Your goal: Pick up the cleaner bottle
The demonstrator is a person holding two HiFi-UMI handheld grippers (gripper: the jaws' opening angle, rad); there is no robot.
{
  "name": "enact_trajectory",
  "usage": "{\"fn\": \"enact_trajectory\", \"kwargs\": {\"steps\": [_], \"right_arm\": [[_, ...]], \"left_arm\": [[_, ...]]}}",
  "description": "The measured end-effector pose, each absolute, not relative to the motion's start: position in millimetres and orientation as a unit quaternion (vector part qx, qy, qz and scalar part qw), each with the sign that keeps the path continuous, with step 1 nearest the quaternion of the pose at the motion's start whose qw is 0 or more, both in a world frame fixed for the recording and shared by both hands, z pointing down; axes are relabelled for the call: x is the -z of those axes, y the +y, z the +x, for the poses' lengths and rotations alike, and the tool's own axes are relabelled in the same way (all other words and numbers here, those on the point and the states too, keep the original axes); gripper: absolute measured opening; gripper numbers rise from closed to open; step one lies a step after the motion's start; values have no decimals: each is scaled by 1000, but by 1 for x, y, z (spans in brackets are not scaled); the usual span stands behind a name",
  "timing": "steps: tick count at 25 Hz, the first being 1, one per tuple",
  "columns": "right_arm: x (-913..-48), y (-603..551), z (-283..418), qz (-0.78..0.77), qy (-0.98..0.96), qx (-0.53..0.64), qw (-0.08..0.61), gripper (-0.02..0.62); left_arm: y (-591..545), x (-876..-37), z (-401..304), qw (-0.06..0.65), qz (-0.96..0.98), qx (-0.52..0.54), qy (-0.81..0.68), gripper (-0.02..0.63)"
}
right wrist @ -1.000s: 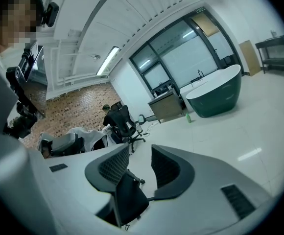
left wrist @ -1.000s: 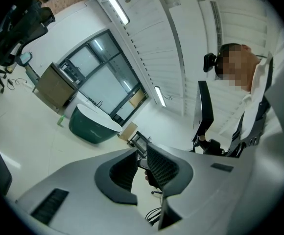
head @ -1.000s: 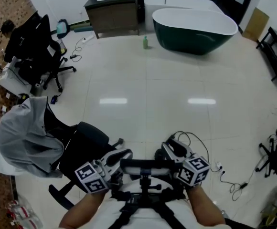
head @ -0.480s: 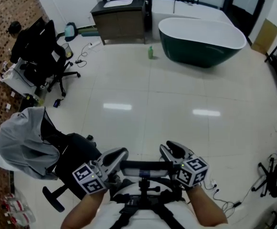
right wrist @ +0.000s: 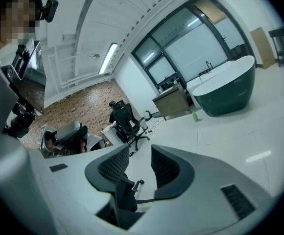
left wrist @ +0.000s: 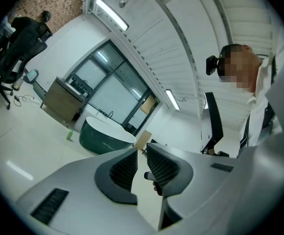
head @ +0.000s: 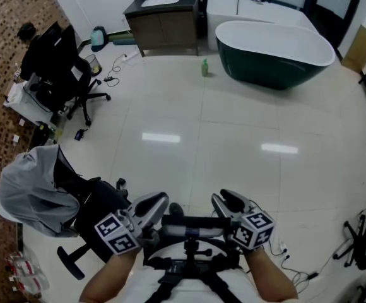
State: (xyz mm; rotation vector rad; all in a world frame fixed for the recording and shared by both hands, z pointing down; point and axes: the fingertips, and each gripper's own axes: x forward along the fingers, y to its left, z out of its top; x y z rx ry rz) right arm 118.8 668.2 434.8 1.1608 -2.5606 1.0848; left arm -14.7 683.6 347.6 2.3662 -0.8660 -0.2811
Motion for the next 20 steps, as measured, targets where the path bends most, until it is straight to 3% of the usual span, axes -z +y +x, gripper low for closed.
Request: {"fn": "enact_trajectory", "kwargs": {"steps": [12,15,20], "right_arm": [[-437,581,116,438,-826,-347,71,133],[-432,551,104,448,-824,-339,79,133],[-418,499,79,461,-824,-317,92,144]], "left_arm": [[578,-363,-48,265,897,79,-344,43],[544,-365,-67,250,896,67,-361,99],[496,-370,-102,225,893,43,-389,107]]}}
